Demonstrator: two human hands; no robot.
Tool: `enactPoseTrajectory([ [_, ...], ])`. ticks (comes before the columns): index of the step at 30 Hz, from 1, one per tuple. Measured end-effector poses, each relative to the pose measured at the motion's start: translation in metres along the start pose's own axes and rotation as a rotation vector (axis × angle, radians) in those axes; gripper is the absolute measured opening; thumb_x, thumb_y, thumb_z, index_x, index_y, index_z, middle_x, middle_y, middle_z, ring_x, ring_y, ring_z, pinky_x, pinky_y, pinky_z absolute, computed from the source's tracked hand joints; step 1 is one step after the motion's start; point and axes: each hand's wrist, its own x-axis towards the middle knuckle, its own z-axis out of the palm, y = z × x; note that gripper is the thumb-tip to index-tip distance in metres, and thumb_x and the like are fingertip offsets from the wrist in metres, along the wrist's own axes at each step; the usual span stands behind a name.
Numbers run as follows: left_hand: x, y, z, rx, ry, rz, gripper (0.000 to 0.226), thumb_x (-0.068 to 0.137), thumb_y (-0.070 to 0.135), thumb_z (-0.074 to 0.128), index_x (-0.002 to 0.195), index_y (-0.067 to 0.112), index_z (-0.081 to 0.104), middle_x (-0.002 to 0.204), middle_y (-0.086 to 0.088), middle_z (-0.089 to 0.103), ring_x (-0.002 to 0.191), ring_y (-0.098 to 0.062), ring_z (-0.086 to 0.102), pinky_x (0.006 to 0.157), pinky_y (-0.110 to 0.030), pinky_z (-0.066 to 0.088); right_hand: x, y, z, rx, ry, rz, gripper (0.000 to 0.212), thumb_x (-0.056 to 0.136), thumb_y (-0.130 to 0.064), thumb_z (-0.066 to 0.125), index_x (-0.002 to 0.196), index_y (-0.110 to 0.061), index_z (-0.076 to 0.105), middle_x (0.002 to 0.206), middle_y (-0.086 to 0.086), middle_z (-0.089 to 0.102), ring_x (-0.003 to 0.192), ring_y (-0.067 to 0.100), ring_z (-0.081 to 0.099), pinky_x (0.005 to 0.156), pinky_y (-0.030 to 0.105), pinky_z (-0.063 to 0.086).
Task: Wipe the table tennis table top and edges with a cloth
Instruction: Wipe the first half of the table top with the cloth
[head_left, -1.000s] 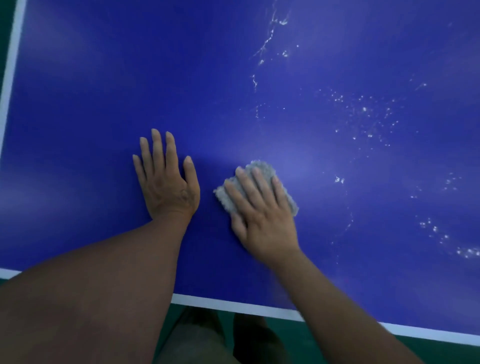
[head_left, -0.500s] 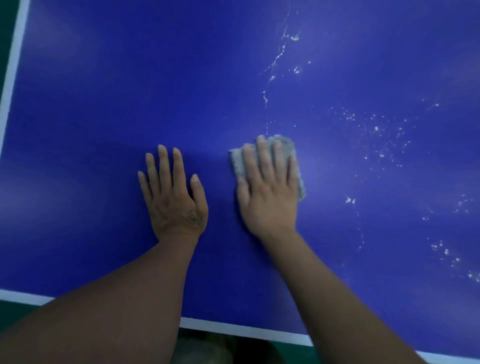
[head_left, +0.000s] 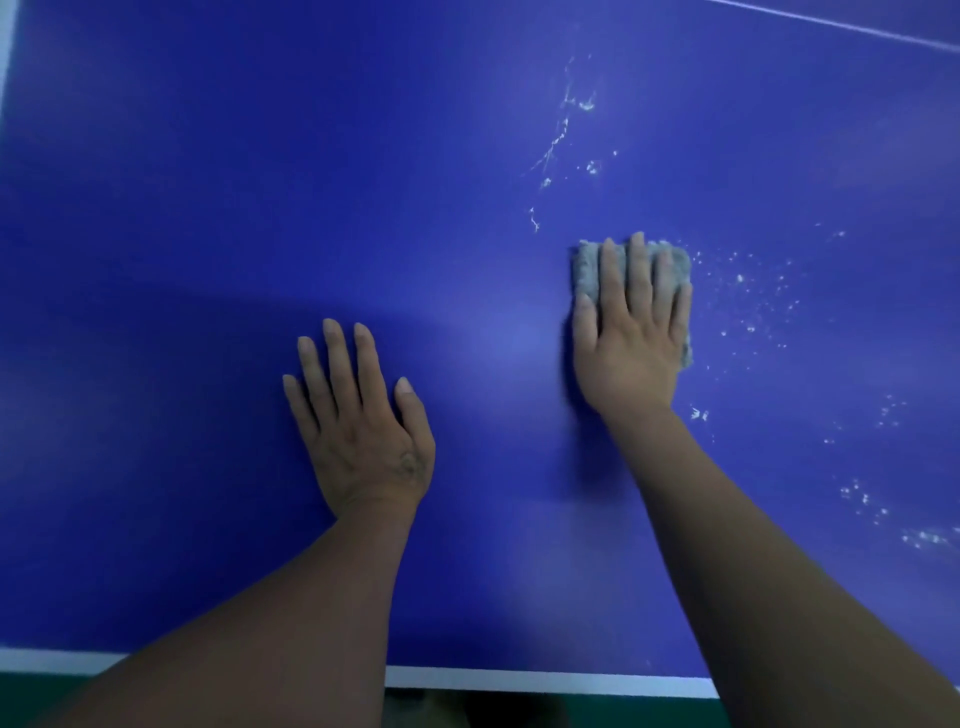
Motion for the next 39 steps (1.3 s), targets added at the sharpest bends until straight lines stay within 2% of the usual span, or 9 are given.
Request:
enactPoseTrajectory([
  [2, 0.001, -0.001, 0.0, 0.0, -0.003, 0.001, 0.068, 0.111, 0.044, 0.027, 0.172, 0.015, 0.016, 0.181, -0.007, 0.007, 0.168, -0.031, -0.001, 0.135, -0.057, 0.005, -0.011, -0.018, -0.001, -0.033, -0.031, 0.046, 0.062, 0.113, -0.044, 0.026, 0.172, -0.027, 0.017, 0.181, 0.002, 0.008, 0.167, 0.029, 0.004, 0.133, 0.055, 0.004],
  [7, 0.0, -0.002, 0.0, 0.002, -0.011, 0.006, 0.069, 0.111, 0.044, 0.029, 0.172, 0.015, 0.016, 0.181, -0.007, 0.006, 0.168, -0.031, -0.001, 0.135, -0.057, 0.005, -0.033, -0.107, 0.001, 0.027, -0.037, -0.131, 0.059, 0.113, -0.045, 0.03, 0.17, -0.029, 0.027, 0.179, 0.003, 0.015, 0.167, 0.028, 0.005, 0.132, 0.056, 0.006],
  [12, -0.001, -0.005, 0.004, 0.04, -0.004, 0.034, 0.069, 0.112, 0.045, 0.026, 0.173, 0.014, 0.014, 0.181, -0.009, 0.004, 0.168, -0.032, -0.002, 0.135, -0.056, 0.005, 0.003, -0.173, 0.009, 0.089, -0.067, -0.188, 0.061, 0.111, -0.046, 0.027, 0.17, -0.033, 0.024, 0.18, -0.002, 0.011, 0.167, 0.023, 0.002, 0.132, 0.052, 0.001],
  [16, 0.0, -0.003, 0.003, 0.038, -0.004, 0.019, 0.069, 0.112, 0.043, 0.028, 0.172, 0.014, 0.015, 0.181, -0.008, 0.005, 0.167, -0.032, -0.002, 0.135, -0.056, 0.004, 0.026, -0.148, 0.012, 0.109, 0.022, -0.269, 0.058, 0.11, -0.045, 0.034, 0.167, -0.03, 0.037, 0.177, 0.0, 0.023, 0.166, 0.025, 0.015, 0.132, 0.052, 0.009],
  [19, 0.0, 0.0, -0.001, 0.02, -0.025, 0.01, 0.069, 0.112, 0.043, 0.029, 0.172, 0.013, 0.017, 0.181, -0.008, 0.007, 0.167, -0.032, -0.001, 0.134, -0.058, 0.006, 0.037, -0.1, 0.009, 0.104, 0.086, -0.172, 0.055, 0.111, -0.044, 0.04, 0.164, -0.029, 0.043, 0.174, 0.002, 0.032, 0.164, 0.028, 0.022, 0.133, 0.052, 0.011],
  [25, 0.011, 0.001, -0.008, -0.059, -0.059, 0.034, 0.069, 0.111, 0.043, 0.03, 0.172, 0.012, 0.019, 0.181, -0.008, 0.008, 0.168, -0.028, -0.001, 0.135, -0.056, 0.006, 0.038, -0.006, -0.003, 0.017, -0.019, 0.066, 0.061, 0.111, -0.046, 0.025, 0.171, -0.032, 0.022, 0.18, -0.001, 0.013, 0.167, 0.025, 0.006, 0.133, 0.055, 0.006],
  [29, 0.059, 0.013, -0.005, -0.047, -0.026, 0.082, 0.067, 0.113, 0.043, 0.025, 0.172, 0.013, 0.016, 0.181, -0.007, 0.006, 0.168, -0.026, -0.002, 0.135, -0.054, 0.003, 0.023, -0.042, 0.004, -0.027, 0.02, 0.007, 0.06, 0.112, -0.045, 0.031, 0.17, -0.031, 0.027, 0.179, 0.003, 0.018, 0.166, 0.03, 0.012, 0.132, 0.058, 0.01],
  [34, 0.113, 0.055, 0.004, -0.007, 0.04, 0.035, 0.066, 0.114, 0.041, 0.021, 0.172, 0.012, 0.013, 0.181, -0.011, 0.006, 0.167, -0.032, 0.001, 0.134, -0.057, 0.004, 0.066, -0.11, 0.01, 0.104, 0.094, -0.08, 0.057, 0.111, -0.045, 0.034, 0.166, -0.033, 0.038, 0.177, 0.0, 0.026, 0.166, 0.026, 0.015, 0.133, 0.054, 0.01],
  [39, 0.141, 0.074, 0.01, -0.005, 0.087, 0.04, 0.066, 0.112, 0.042, 0.028, 0.171, 0.013, 0.019, 0.18, -0.012, 0.011, 0.167, -0.034, 0.006, 0.134, -0.058, 0.005, 0.115, -0.1, 0.014, 0.119, 0.077, -0.191, 0.057, 0.11, -0.046, 0.036, 0.166, -0.034, 0.039, 0.177, -0.002, 0.026, 0.166, 0.024, 0.017, 0.133, 0.05, 0.008],
])
